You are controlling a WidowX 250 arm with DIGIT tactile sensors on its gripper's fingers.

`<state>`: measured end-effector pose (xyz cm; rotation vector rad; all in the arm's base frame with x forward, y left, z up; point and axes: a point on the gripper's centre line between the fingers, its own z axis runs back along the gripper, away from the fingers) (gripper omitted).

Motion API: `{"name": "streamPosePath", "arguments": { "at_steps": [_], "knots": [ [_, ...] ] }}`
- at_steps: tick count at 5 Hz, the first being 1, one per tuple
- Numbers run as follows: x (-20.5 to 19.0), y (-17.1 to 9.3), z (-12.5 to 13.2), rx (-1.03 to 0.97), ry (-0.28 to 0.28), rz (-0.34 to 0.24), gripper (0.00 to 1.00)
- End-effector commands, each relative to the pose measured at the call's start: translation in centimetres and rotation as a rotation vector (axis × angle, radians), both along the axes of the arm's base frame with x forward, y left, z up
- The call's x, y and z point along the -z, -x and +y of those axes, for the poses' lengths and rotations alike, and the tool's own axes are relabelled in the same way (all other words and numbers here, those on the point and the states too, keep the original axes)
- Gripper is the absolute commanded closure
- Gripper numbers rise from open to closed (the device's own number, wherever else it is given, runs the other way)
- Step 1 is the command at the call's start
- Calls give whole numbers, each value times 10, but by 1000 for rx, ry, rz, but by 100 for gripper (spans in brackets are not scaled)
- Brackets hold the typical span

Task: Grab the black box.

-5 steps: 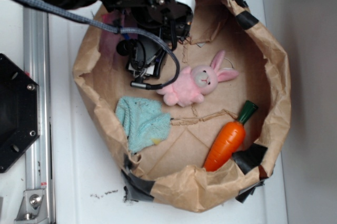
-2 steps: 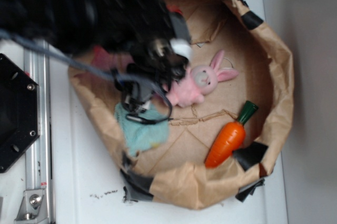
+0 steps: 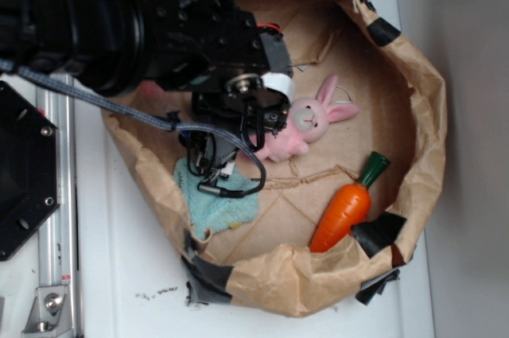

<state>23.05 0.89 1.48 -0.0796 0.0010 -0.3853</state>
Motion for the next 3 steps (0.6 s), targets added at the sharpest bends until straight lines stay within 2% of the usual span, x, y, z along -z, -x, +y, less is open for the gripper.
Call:
{"name": "streamPosePath", "arguments": {
  "at_steps": [1,2,3],
  "knots": [
    [-4,1,-6,27,-17,-49,100],
    [-10,2,3,13,-32,-59,100],
    [-20,1,25,-27,-56,-65,100]
  ]
}}
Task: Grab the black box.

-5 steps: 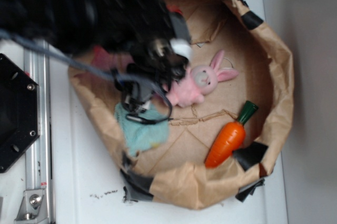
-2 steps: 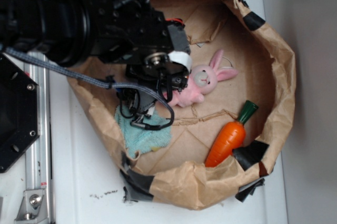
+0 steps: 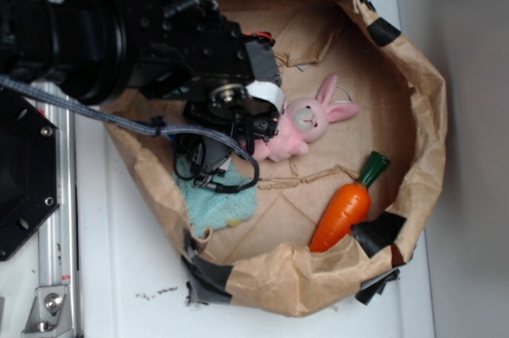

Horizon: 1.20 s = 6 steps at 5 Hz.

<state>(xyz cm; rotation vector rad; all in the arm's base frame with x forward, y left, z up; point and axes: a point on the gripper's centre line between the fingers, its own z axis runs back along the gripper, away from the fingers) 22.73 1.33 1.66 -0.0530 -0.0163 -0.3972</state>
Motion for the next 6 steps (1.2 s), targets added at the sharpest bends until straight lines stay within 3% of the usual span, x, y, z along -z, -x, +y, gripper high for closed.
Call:
{"name": "streamPosePath", "arguments": {
  "at_steps": [1,2,3,4,5,6],
  "knots": [
    [-42,-4,41,-91,-60,-86,100],
    [-83,-7,47,-145,-57,-112,100],
    [-111,-24,38,-196,-17,-101,100],
    [-113,-41,11,-187,-25,-46,100],
    [-112,-44,-2,-190,-58,-46,100],
    [-109,-43,-10,-157,-47,-42,100]
  ]
}}
